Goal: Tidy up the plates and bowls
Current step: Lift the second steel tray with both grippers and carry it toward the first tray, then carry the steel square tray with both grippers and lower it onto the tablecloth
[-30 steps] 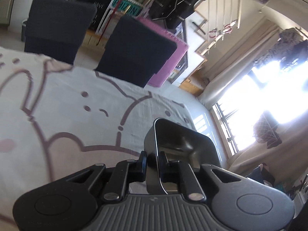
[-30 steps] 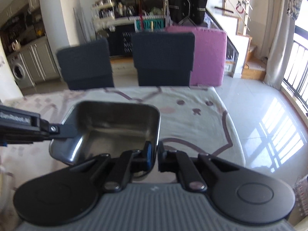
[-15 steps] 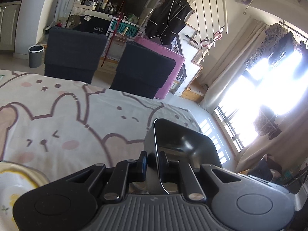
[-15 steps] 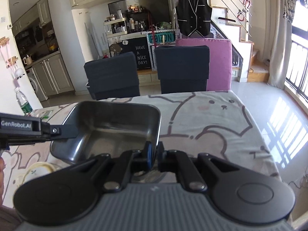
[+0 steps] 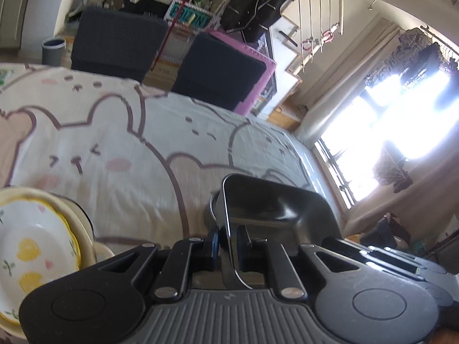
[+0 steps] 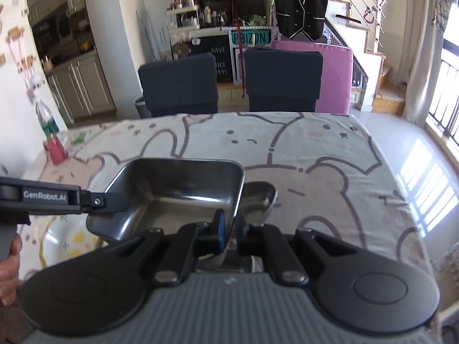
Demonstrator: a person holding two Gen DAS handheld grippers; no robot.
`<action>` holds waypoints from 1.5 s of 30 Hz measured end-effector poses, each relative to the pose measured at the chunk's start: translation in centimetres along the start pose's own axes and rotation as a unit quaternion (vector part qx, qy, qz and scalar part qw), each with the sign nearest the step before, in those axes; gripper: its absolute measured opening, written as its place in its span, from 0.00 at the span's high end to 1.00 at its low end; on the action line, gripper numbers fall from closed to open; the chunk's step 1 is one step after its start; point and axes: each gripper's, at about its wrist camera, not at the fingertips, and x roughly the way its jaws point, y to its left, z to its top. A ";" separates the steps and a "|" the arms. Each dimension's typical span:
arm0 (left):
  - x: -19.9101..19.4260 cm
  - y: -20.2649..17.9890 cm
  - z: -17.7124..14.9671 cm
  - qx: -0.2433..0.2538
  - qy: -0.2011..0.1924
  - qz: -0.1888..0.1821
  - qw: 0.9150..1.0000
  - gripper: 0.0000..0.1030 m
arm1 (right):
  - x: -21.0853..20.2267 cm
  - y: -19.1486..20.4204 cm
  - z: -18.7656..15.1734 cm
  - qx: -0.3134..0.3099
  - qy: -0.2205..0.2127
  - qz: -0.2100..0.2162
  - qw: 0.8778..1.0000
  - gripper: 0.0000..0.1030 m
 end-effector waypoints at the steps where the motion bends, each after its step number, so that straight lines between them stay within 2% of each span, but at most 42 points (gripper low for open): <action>1: 0.1 -0.1 -0.1 0.002 0.004 -0.001 1.000 0.87 | -0.3 0.5 -0.3 -0.007 0.001 -0.007 1.000 0.91; 10: 0.3 1.0 -1.7 0.039 0.036 -0.005 0.999 0.87 | -0.5 1.3 -1.9 -0.006 0.034 -0.016 0.999 0.92; 13: 1.2 1.4 -2.2 0.044 0.054 0.005 0.998 0.87 | -0.6 2.7 -2.4 -0.038 0.039 -0.032 0.998 0.91; 17: 3.2 2.1 -2.6 0.028 0.088 0.018 0.996 0.87 | 0.1 4.0 -3.0 -0.069 0.042 -0.051 0.995 0.91; 28: 6.7 1.9 -4.4 0.062 0.140 0.044 0.987 0.87 | 3.6 3.0 -3.8 -0.072 0.092 -0.063 0.991 0.91; 45: 7.7 2.7 -4.6 0.070 0.151 0.071 0.983 0.87 | 5.5 3.4 -4.0 -0.082 0.121 -0.060 0.987 0.91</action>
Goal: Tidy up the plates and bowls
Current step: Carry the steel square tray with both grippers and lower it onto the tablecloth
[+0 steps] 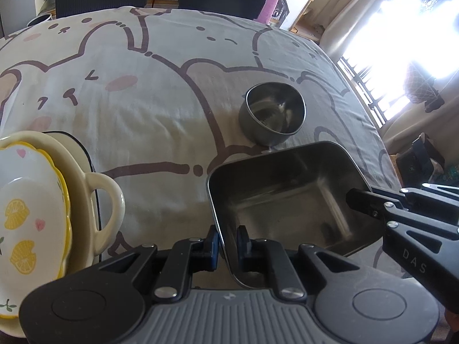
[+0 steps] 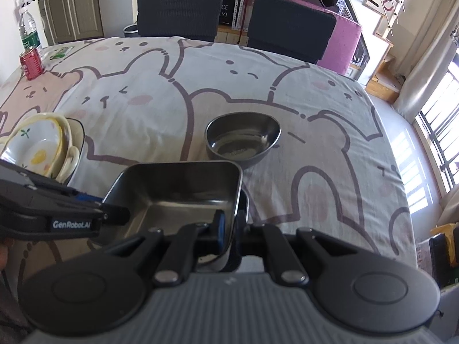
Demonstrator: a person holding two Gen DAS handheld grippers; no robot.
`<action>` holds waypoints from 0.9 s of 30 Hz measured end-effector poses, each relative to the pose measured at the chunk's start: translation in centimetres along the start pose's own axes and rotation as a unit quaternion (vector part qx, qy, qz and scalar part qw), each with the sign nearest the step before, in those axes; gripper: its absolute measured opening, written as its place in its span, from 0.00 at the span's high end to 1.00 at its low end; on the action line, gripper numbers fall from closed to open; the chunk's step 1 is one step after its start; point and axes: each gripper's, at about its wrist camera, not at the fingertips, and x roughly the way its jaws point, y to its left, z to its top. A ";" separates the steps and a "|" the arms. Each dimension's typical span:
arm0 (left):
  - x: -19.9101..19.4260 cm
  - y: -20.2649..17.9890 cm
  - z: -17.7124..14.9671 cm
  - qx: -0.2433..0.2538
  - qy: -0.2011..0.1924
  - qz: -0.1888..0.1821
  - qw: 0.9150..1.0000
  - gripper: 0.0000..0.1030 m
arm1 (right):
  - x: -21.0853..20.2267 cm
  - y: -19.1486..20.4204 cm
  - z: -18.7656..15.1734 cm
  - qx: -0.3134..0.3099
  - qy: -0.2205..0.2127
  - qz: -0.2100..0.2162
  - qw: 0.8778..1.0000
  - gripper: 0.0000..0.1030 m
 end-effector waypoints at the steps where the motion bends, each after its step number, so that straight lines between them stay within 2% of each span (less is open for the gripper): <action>1: 0.1 0.0 0.0 0.001 0.000 0.002 1.000 0.87 | 0.1 0.0 0.0 0.000 0.002 0.000 1.000 0.91; 16: 1.0 -0.4 0.2 0.010 -0.001 0.017 1.000 0.87 | 2.5 -0.1 0.1 -0.003 0.035 -0.007 0.999 0.91; 23: 1.0 -0.4 0.3 0.009 -0.001 0.011 1.000 0.87 | 4.2 -0.5 -0.1 -0.006 0.068 -0.013 0.998 0.91; 27: 1.0 -0.6 0.4 0.017 -0.008 0.020 1.000 0.87 | 5.0 -0.8 -0.3 0.004 0.086 -0.007 0.996 0.91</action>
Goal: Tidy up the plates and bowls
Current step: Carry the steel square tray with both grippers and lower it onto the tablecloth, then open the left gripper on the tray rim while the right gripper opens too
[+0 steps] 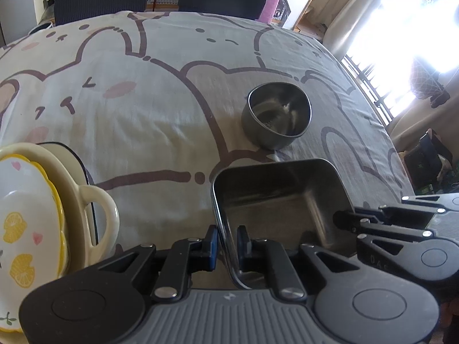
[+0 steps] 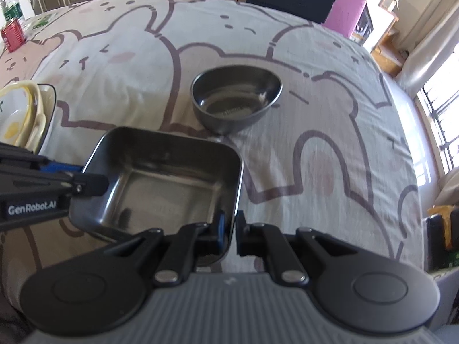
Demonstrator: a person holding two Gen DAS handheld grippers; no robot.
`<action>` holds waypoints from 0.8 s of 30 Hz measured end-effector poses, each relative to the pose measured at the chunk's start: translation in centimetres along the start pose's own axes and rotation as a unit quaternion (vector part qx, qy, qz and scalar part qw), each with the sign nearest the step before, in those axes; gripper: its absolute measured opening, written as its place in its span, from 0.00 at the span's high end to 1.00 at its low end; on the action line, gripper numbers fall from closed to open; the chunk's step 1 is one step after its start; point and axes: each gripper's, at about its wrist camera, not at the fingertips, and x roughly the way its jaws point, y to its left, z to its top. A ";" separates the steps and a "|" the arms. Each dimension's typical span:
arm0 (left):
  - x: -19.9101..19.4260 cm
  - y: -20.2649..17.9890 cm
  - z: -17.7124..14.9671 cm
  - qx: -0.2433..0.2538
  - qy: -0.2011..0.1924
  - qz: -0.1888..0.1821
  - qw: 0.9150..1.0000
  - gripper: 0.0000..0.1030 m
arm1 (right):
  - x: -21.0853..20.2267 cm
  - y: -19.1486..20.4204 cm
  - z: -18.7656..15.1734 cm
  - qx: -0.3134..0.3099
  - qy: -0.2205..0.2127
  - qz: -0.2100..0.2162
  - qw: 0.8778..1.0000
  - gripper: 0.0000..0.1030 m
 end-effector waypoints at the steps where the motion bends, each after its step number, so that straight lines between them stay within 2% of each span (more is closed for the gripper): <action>1: 0.0 -0.1 0.0 0.004 0.000 0.001 1.000 0.87 | 0.1 0.0 0.0 0.004 0.004 0.002 1.000 0.91; 11: 0.3 0.4 0.0 0.015 0.003 0.004 1.000 0.84 | 1.4 -0.7 -0.5 0.015 0.026 0.019 0.999 0.93; 17: 0.3 0.5 -0.1 0.012 0.003 0.003 1.000 0.83 | 2.5 -1.6 -0.6 0.035 0.038 0.028 0.998 0.85; 20: 0.2 0.9 0.1 -0.010 0.010 -0.014 1.000 0.85 | 2.8 -2.2 -0.8 0.048 0.039 0.035 0.998 0.77; 24: -0.7 0.9 0.4 -0.023 0.008 -0.039 0.999 0.79 | 2.6 -2.9 -1.0 0.056 0.039 0.045 0.997 0.54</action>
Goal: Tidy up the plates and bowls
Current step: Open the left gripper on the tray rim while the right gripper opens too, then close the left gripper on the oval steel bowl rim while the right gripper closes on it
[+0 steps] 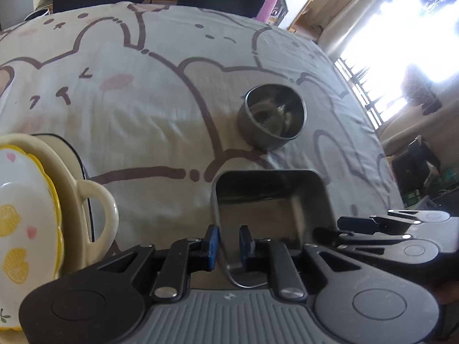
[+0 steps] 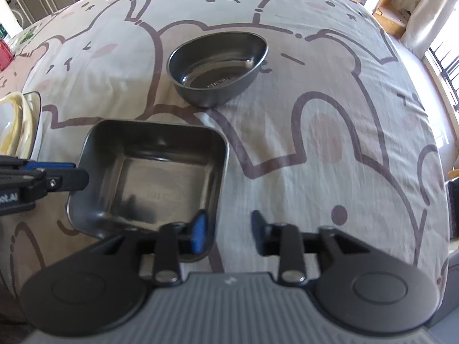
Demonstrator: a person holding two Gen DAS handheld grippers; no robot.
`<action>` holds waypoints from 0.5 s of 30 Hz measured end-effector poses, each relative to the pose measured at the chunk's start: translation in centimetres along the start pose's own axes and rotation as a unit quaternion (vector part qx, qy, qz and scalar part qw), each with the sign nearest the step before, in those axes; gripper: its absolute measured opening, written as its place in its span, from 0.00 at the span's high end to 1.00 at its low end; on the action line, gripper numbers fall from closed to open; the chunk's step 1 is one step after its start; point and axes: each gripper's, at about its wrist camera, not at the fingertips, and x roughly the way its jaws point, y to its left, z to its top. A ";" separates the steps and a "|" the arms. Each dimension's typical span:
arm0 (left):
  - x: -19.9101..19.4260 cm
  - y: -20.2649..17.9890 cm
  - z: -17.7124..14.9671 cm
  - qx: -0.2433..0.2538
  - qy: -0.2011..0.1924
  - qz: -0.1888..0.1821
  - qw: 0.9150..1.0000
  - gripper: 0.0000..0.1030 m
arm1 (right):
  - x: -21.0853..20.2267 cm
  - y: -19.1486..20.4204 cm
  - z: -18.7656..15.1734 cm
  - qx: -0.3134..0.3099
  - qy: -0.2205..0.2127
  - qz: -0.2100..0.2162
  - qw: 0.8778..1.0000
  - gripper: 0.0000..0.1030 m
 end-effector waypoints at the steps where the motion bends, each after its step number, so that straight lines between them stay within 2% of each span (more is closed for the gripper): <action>1: -0.4 -0.1 0.1 0.003 -0.005 -0.006 1.000 0.78 | -0.3 -0.1 -0.1 -0.001 -0.004 0.003 1.000 0.50; 3: -1.2 -0.5 0.2 0.007 -0.018 -0.013 1.000 0.75 | -1.1 -0.3 -0.2 -0.004 -0.018 0.005 1.000 0.45; 6: -2.6 -0.9 0.8 0.010 -0.050 -0.024 0.998 0.62 | -3.1 -0.5 -0.4 0.001 -0.058 0.008 0.998 0.32; 11: -3.7 -1.8 2.8 0.015 -0.107 -0.019 0.994 0.19 | -5.9 -1.7 0.5 0.042 -0.152 0.006 0.987 0.13; 12: -3.6 -1.9 3.3 0.014 -0.118 -0.017 0.993 0.17 | -6.1 -2.1 1.0 0.052 -0.172 0.000 0.984 0.08; 14: -3.1 -2.1 4.4 0.009 -0.131 -0.013 0.991 0.08 | -6.2 -2.8 2.1 0.069 -0.203 -0.009 0.977 0.06; 15: -2.7 -2.2 5.0 0.005 -0.134 -0.009 0.991 0.07 | -6.2 -3.3 2.8 0.079 -0.217 -0.009 0.973 0.04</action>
